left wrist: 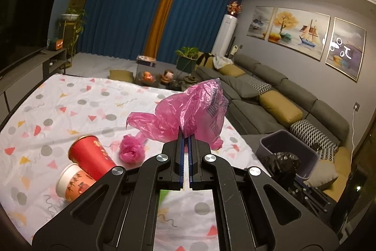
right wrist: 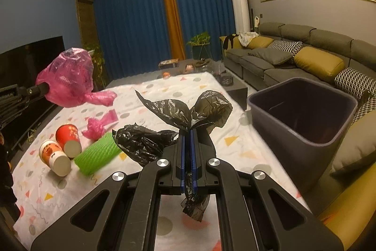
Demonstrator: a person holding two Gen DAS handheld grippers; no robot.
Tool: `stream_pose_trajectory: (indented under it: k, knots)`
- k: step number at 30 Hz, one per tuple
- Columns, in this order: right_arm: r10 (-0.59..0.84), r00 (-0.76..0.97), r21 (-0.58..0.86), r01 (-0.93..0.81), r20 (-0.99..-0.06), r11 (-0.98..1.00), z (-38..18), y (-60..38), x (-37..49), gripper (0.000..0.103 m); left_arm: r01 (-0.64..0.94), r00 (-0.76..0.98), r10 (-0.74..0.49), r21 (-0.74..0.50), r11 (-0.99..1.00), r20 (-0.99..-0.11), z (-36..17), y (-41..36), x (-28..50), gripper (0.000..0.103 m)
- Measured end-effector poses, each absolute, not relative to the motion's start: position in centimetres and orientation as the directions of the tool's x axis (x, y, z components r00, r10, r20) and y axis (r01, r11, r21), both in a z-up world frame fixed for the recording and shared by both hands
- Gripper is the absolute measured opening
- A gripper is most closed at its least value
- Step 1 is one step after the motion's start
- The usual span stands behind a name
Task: Collect trash
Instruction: 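Carry the black bag and pink bag over the grey bin and release both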
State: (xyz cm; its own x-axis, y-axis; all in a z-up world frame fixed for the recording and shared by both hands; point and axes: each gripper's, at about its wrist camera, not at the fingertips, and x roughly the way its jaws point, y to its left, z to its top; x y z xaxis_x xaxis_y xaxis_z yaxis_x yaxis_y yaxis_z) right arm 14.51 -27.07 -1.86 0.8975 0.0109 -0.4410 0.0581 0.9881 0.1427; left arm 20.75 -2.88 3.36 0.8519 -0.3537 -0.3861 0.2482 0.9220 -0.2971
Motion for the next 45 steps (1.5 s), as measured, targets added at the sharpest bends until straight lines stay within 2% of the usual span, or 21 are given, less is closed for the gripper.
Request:
stream_pose_trajectory:
  k: [11,24,30,45]
  knots:
    - [-0.085,0.919,0.131,0.146,-0.385,0.981,-0.1,-31.2,13.6,0.005,0.361,0.811,-0.442,-0.265,0.894,-0.384,3.7,-10.0,21.3,0.002]
    - [-0.276,0.902,0.097,0.324,-0.331,0.941,2.1,-39.0,13.6,0.005,0.531,0.711,-0.582,-0.241,0.812,-0.396,3.7,-21.5,23.2,0.002]
    - [-0.322,0.885,0.071,0.364,-0.336,0.929,1.6,-40.0,14.4,0.005,0.575,0.675,-0.613,-0.229,0.786,-0.41,3.1,-25.6,24.0,0.002]
    - [-0.367,0.867,0.069,0.411,-0.337,0.909,0.8,-42.8,15.1,0.005,0.608,0.644,-0.627,-0.205,0.767,-0.438,1.9,-30.5,25.6,0.002]
